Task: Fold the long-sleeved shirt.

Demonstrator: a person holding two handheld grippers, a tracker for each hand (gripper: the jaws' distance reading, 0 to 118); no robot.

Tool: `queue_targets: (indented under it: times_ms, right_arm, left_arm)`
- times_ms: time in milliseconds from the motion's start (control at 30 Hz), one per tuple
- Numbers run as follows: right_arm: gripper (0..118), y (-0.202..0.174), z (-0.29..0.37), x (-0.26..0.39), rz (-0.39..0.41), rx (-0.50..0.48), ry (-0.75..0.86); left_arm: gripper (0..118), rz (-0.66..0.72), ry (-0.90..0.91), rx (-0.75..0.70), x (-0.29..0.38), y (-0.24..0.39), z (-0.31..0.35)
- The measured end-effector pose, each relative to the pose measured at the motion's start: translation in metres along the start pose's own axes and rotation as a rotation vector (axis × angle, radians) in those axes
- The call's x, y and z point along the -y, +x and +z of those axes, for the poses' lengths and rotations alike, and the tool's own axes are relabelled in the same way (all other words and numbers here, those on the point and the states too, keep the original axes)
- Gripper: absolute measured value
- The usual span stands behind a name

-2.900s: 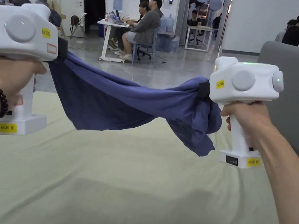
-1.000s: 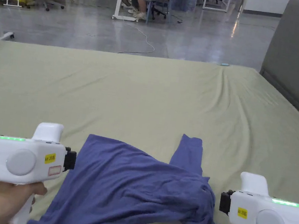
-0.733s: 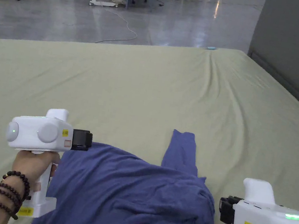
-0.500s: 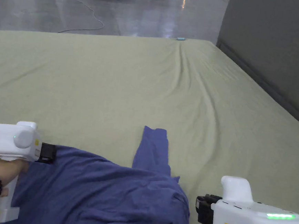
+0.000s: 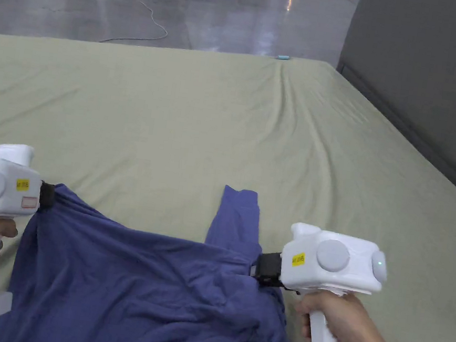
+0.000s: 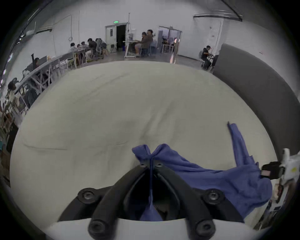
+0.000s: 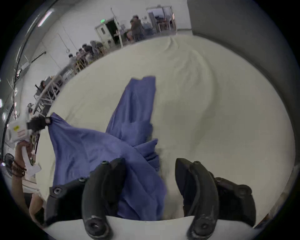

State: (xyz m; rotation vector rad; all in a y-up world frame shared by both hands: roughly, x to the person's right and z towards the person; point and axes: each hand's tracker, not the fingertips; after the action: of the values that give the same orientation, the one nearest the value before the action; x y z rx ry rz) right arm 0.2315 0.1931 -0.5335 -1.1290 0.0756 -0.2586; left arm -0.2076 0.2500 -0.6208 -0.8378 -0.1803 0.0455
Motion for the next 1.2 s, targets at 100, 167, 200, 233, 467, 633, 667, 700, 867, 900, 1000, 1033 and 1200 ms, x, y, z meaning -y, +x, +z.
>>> queue_targets:
  times_ms: [100, 167, 200, 233, 467, 633, 667, 700, 867, 900, 1000, 1033, 1200]
  right_arm:
    - [46, -0.021, -0.028, 0.005, 0.107, -0.009, -0.137]
    - [22, -0.037, -0.011, 0.006, 0.234, 0.064, -0.042]
    - [14, -0.040, -0.003, 0.004, 0.218, 0.040, -0.027]
    - [14, -0.042, 0.006, 0.004, 0.205, 0.066, -0.001]
    - [14, -0.069, 0.152, -0.049, 0.297, -0.014, 0.385]
    - [14, -0.096, 0.252, -0.137, 0.337, -0.068, 0.573]
    - [14, -0.106, 0.270, -0.162, 0.342, -0.039, 0.617]
    - [14, -0.113, 0.282, -0.178, 0.355, -0.013, 0.641]
    - [14, -0.137, 0.332, -0.248, 0.314, -0.017, 0.696]
    - [14, -0.137, 0.333, -0.254, 0.294, -0.019, 0.698]
    - [14, -0.138, 0.329, -0.258, 0.287, 0.010, 0.685]
    - [14, -0.136, 0.319, -0.257, 0.292, 0.023, 0.674]
    - [14, -0.114, 0.240, -0.232, 0.271, 0.035, 0.577]
  left_arm:
    - [0, 0.002, 0.029, 0.002, 0.000, 0.005, 0.022]
    - [0, 0.011, 0.050, 0.015, 0.000, 0.007, 0.039]
    - [0, 0.009, 0.061, 0.020, -0.001, 0.008, 0.047]
    - [0, 0.000, 0.085, 0.028, -0.004, 0.010, 0.060]
    - [0, -0.043, 0.429, -0.002, -0.047, 0.014, 0.187]
    - [0, -0.081, 0.598, -0.072, -0.118, 0.016, 0.271]
    - [0, -0.055, 0.642, -0.066, -0.137, 0.014, 0.285]
    - [0, -0.035, 0.663, -0.052, -0.150, 0.015, 0.294]
    - [0, 0.014, 0.696, -0.082, -0.215, 0.020, 0.321]
    - [0, 0.003, 0.696, -0.093, -0.222, 0.021, 0.322]
    - [0, -0.005, 0.683, -0.109, -0.225, 0.024, 0.313]
    - [0, -0.004, 0.677, -0.105, -0.222, 0.024, 0.307]
    - [0, 0.007, 0.578, -0.098, -0.184, 0.018, 0.245]
